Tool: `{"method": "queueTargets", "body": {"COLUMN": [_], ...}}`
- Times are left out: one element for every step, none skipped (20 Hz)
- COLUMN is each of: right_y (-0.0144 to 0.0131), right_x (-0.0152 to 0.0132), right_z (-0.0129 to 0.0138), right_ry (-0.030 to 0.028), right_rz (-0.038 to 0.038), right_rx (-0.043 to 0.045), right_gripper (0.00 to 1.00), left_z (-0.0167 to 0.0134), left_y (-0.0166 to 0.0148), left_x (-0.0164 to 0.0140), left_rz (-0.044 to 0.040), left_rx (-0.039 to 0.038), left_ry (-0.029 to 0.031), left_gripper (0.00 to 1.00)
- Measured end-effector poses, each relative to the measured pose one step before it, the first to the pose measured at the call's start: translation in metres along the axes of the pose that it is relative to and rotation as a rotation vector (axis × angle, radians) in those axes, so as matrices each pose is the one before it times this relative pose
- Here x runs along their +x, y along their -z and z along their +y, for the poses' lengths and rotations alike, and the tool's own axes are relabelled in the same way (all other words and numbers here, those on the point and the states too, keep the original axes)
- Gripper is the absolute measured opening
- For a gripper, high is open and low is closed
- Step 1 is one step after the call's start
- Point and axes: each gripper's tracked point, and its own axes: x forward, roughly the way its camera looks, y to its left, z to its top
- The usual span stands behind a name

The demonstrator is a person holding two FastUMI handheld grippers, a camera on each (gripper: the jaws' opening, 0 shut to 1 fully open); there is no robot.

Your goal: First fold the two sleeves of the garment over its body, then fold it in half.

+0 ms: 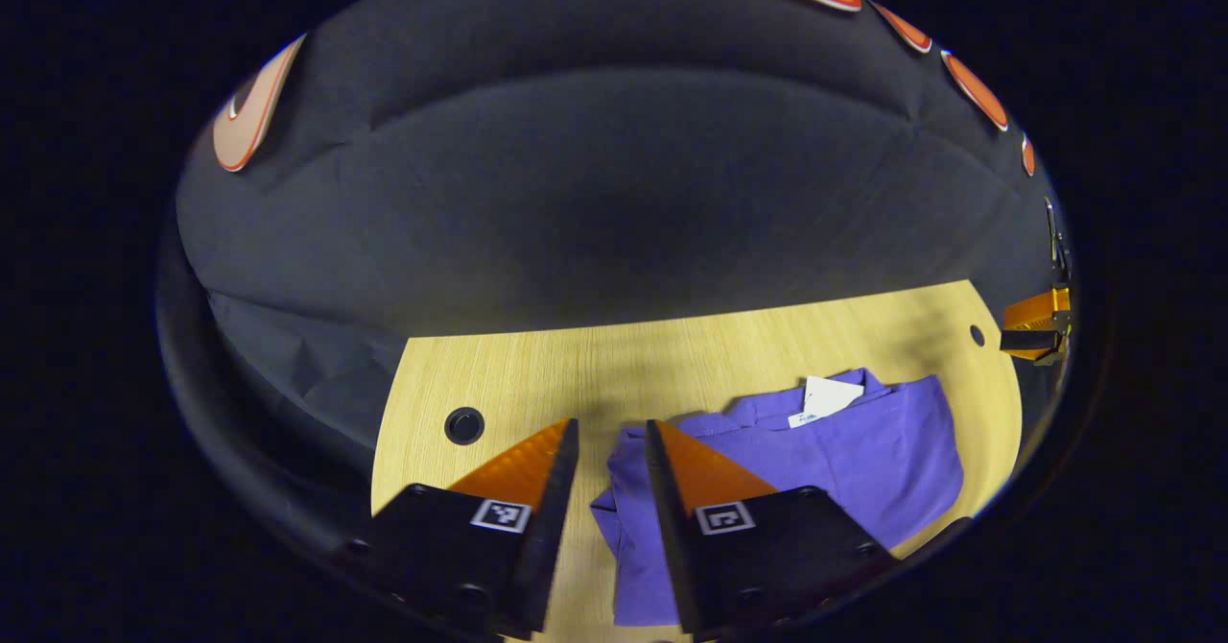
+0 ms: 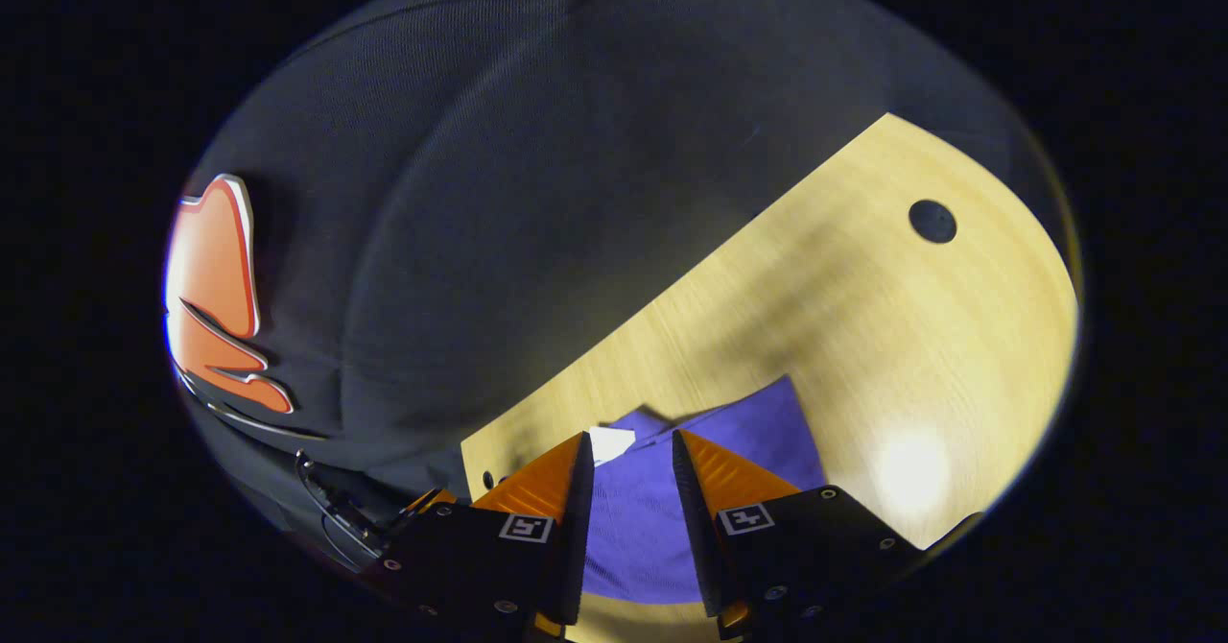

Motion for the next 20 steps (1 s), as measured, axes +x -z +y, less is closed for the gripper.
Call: {"method": "queueTargets", "body": {"right_y": [-0.00302, -0.00119, 0.00035, 0.00063, 0.00014, -0.00056, -0.00335, -0.00278, -0.00178, -0.00255, -0.00183, -0.00169, 0.00236, -0.00031, -0.00268, -0.00336, -0.00659, -0.00283, 0.00537, 0.00312], "right_x": [-0.01004, -0.01335, -0.0078, -0.00643, -0.0083, -0.0104, -0.00942, -0.01082, -0.01123, -0.0095, -0.01143, -0.00898, -0.01575, -0.00856, -0.01047, -0.00869, -0.00533, -0.01099, -0.01356, -0.01136], "right_z": [0.00241, 0.00391, 0.00239, 0.00124, 0.00247, 0.00458, 0.00462, 0.00632, 0.00993, 0.00754, 0.0073, 0.00761, 0.00914, 0.00862, 0.00573, 0.00536, 0.00321, 0.00242, 0.00416, 0.00521], "right_ry": [0.00251, -0.00163, 0.00477, 0.0106, 0.00412, 0.0146, 0.00667, 0.00062, -0.0076, -0.00381, -0.00599, -0.00698, -0.01012, -0.01193, -0.00295, 0.00038, 0.00214, -0.01103, -0.00792, 0.00216], "right_rz": [-0.02838, -0.03611, -0.021, -0.02253, -0.02535, -0.04336, -0.04322, -0.0327, -0.03046, -0.02646, -0.02429, -0.01681, -0.00151, -0.00967, -0.02262, -0.02418, -0.03325, -0.02059, 0.00017, -0.0159], "right_rx": [-0.0199, -0.04392, -0.03377, -0.03733, -0.04059, -0.05064, -0.04158, -0.04034, -0.0357, -0.0313, -0.02963, -0.02322, -0.02049, -0.02098, -0.02774, -0.03294, -0.03195, -0.03679, -0.05487, -0.06645], "right_gripper": [0.5, 0.6, 0.65, 0.75, 0.8, 0.89, 0.94, 0.94, 0.95, 0.95, 0.96, 0.96, 0.97, 0.97, 0.97, 0.97, 0.97, 0.97, 1.0, 0.97], "left_z": [-0.00315, 0.00255, 0.00153, -0.00232, 0.00044, 0.0061, 0.00383, 0.00112, -0.00114, -0.00508, -0.00515, -0.00358, -0.00437, -0.00378, -0.005, -0.00774, -0.00734, -0.00711, -0.00907, -0.011], "left_y": [-0.00168, -0.00175, -0.00243, -0.00022, -0.00144, -0.00276, -0.00296, -0.00374, -0.00288, -0.00068, -0.00209, -0.00334, -0.00484, -0.00147, -0.00314, -0.00341, -0.00443, -0.00589, -0.00632, -0.00681], "left_x": [-0.00754, -0.00763, -0.0089, -0.00665, -0.01041, -0.01613, -0.01231, -0.00781, -0.00911, -0.01387, -0.01235, -0.01495, -0.01649, -0.01233, -0.01306, -0.0125, -0.01156, -0.01069, -0.01313, -0.0143], "left_rz": [-0.02755, -0.0296, -0.02192, -0.01644, -0.02376, -0.0277, -0.02275, -0.0313, -0.02881, -0.02892, -0.02162, -0.02421, -0.0314, -0.01623, -0.02818, -0.02168, -0.03213, -0.03225, -0.05478, -0.03769], "left_rx": [-0.0181, -0.02075, -0.02029, -0.02074, -0.01924, -0.01792, -0.00421, 0.00403, 0.00776, 0.00848, -0.00166, -0.00395, 0.00077, 0.01348, 0.0121, 0.00445, -0.00573, -0.00661, -0.01511, -0.00997], "left_ry": [0.00562, -0.00556, 0.00065, 0.00057, -0.0025, 0.00502, -0.00145, -0.00187, -0.00326, -0.00201, 0.00022, 0.01185, 0.00526, -0.0026, -0.00703, 0.00302, 0.00249, 0.00605, 0.01283, 0.01722], "left_gripper": [0.65, 0.75, 0.84, 0.9, 0.92, 0.94, 0.94, 0.94, 0.94, 0.94, 0.95, 0.94, 0.94, 0.94, 0.94, 0.94, 0.94, 0.94, 0.94, 0.94]}}
